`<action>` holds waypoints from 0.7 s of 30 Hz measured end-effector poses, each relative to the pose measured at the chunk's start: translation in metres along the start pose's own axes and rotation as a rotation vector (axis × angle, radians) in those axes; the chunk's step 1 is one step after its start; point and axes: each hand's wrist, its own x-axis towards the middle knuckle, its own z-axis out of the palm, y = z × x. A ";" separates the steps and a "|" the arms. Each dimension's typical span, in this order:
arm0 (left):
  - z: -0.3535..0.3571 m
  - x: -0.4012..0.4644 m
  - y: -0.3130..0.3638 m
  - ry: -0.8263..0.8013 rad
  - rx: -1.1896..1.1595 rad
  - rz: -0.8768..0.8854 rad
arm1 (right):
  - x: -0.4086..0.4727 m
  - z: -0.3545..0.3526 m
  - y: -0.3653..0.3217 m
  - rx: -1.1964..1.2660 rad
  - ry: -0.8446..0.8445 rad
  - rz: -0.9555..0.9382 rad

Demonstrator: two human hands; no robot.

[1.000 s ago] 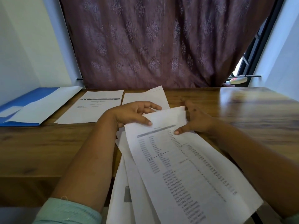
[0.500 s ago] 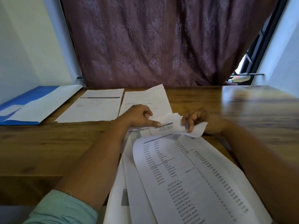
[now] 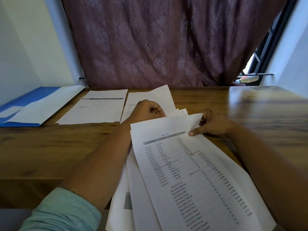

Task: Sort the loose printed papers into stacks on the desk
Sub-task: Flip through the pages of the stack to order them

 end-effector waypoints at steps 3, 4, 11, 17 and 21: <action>-0.001 0.000 0.001 -0.006 0.036 0.051 | -0.005 0.002 -0.006 0.001 0.012 -0.031; -0.002 0.000 0.001 -0.002 0.051 0.065 | -0.006 0.002 -0.008 0.012 0.014 -0.041; -0.003 0.000 -0.005 0.064 0.090 0.179 | -0.007 0.005 -0.009 -0.003 0.048 -0.045; -0.004 0.003 -0.003 0.096 0.096 0.221 | -0.006 0.004 -0.007 -0.032 0.042 -0.029; -0.006 -0.004 0.000 0.006 -0.017 0.140 | -0.003 0.003 -0.004 -0.035 0.050 0.007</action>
